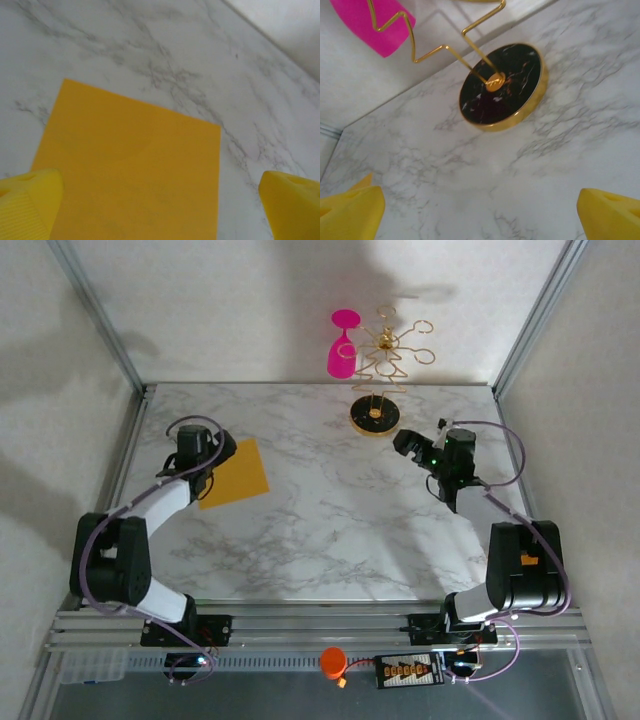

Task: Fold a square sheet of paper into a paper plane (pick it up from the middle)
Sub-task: Move the square sheet of paper to the center of the table.

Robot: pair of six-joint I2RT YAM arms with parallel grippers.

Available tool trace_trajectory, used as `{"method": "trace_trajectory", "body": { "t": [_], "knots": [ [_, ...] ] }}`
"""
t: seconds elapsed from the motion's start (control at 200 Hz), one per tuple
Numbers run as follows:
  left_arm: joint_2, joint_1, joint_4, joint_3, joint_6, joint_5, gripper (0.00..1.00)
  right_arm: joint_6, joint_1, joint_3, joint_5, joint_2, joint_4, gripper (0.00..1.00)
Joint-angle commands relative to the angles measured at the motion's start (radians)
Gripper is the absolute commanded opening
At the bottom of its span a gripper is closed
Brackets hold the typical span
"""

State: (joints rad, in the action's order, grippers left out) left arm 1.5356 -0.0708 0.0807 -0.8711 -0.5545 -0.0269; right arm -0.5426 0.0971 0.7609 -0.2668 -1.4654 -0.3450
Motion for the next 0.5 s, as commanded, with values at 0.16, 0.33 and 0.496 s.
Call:
{"method": "trace_trajectory", "body": {
  "t": [0.16, 0.33, 0.496],
  "knots": [
    [0.191, -0.016, -0.145, -0.171, -0.044, 0.118, 0.95, -0.069, 0.026, 0.069, -0.018, -0.061, 0.048, 0.99],
    [0.285, -0.049, -0.197, -0.23, -0.018, 0.13, 0.94, -0.079, 0.035, 0.082, -0.029, -0.083, 0.056, 0.99],
    [0.322, -0.088, -0.237, -0.243, -0.006, 0.09, 0.93, -0.08, 0.04, 0.089, -0.019, -0.094, 0.066, 0.99]
  ]
}}
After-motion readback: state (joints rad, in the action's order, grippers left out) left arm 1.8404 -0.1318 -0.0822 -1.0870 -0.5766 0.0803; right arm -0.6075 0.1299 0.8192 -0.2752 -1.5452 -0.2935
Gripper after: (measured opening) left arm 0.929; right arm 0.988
